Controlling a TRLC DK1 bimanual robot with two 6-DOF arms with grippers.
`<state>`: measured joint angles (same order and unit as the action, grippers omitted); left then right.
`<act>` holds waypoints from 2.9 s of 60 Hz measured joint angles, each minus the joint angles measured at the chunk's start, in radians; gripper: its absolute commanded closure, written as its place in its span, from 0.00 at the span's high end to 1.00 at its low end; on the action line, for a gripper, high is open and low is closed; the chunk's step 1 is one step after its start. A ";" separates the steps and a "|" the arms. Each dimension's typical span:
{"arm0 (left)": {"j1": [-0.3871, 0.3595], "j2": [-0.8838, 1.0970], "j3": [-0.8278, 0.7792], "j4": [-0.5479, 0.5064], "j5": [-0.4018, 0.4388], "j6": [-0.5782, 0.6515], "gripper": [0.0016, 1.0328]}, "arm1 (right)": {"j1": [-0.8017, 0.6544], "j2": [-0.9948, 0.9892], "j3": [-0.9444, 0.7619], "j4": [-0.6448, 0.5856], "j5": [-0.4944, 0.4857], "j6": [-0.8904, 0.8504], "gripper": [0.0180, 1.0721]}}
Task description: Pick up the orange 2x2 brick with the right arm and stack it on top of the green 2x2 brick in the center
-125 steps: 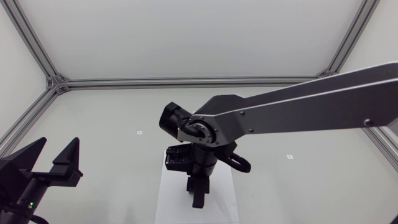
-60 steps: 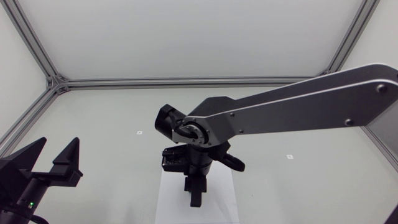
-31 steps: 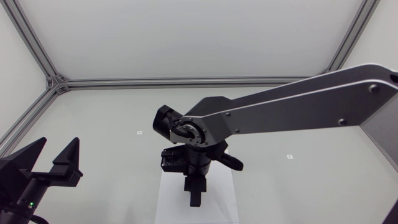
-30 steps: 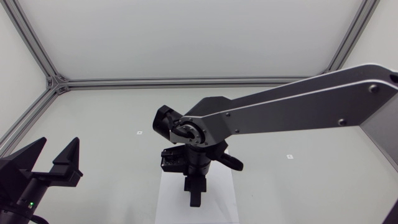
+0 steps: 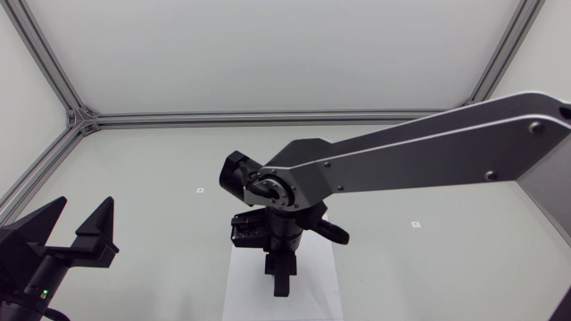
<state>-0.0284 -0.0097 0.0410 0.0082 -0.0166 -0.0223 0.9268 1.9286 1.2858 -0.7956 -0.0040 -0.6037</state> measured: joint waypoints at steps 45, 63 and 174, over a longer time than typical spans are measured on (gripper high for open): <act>0.000 0.000 0.000 0.000 0.000 0.000 0.96 | 0.018 -0.016 -0.029 0.029 0.011 0.001 0.23; 0.000 0.000 0.000 0.000 0.000 0.000 0.96 | 0.013 -0.018 -0.042 0.034 -0.023 -0.003 0.23; 0.000 0.000 0.000 0.000 0.000 0.000 0.96 | -0.012 0.015 0.011 -0.042 -0.017 -0.078 0.24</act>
<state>-0.0284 -0.0097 0.0410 0.0082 -0.0166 -0.0227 0.9150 1.9434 1.2972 -0.8371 -0.0208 -0.6819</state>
